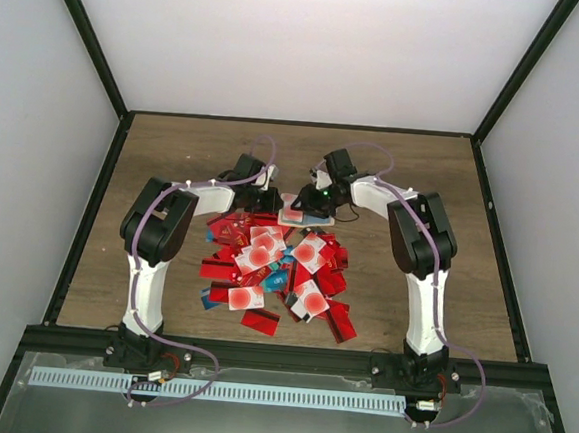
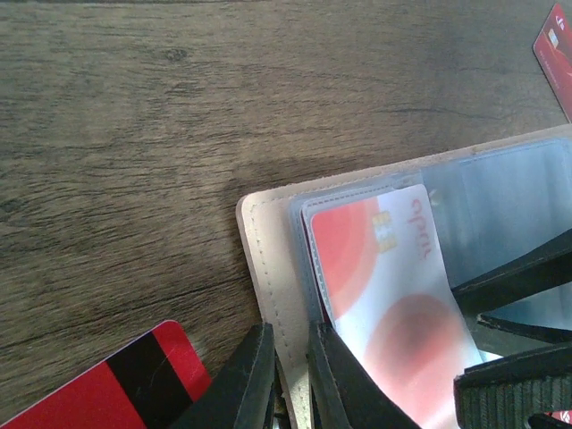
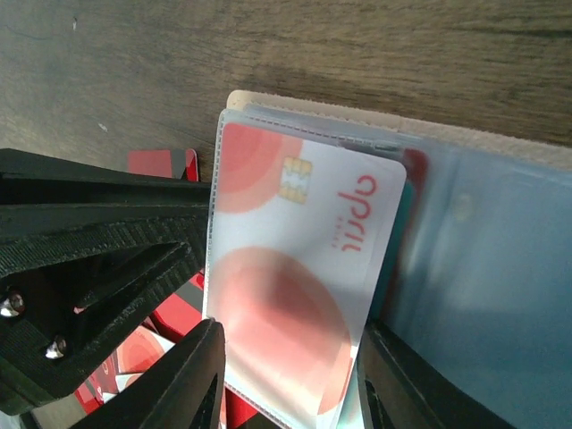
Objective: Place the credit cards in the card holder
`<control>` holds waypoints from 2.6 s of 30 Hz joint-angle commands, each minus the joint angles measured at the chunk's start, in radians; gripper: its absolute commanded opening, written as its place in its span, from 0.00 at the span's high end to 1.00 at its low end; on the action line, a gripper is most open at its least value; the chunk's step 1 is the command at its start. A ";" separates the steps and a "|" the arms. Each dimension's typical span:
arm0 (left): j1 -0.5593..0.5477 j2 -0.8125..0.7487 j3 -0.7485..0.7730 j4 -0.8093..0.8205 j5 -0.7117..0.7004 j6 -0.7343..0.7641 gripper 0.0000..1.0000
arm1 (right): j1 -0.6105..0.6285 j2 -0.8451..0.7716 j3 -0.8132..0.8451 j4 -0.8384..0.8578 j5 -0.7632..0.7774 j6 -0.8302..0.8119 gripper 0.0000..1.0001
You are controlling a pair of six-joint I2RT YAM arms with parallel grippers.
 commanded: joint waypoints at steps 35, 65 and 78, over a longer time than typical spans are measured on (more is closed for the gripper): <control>0.000 -0.157 -0.098 -0.153 -0.129 0.036 0.57 | 0.068 -0.229 -0.098 -0.103 0.130 -0.091 0.50; -0.077 -0.681 -0.447 -0.228 -0.136 -0.007 0.55 | 0.466 -0.685 -0.605 -0.325 0.484 0.030 0.30; -0.092 -0.727 -0.458 -0.248 -0.149 -0.015 0.55 | 0.558 -0.597 -0.620 -0.345 0.574 0.135 0.24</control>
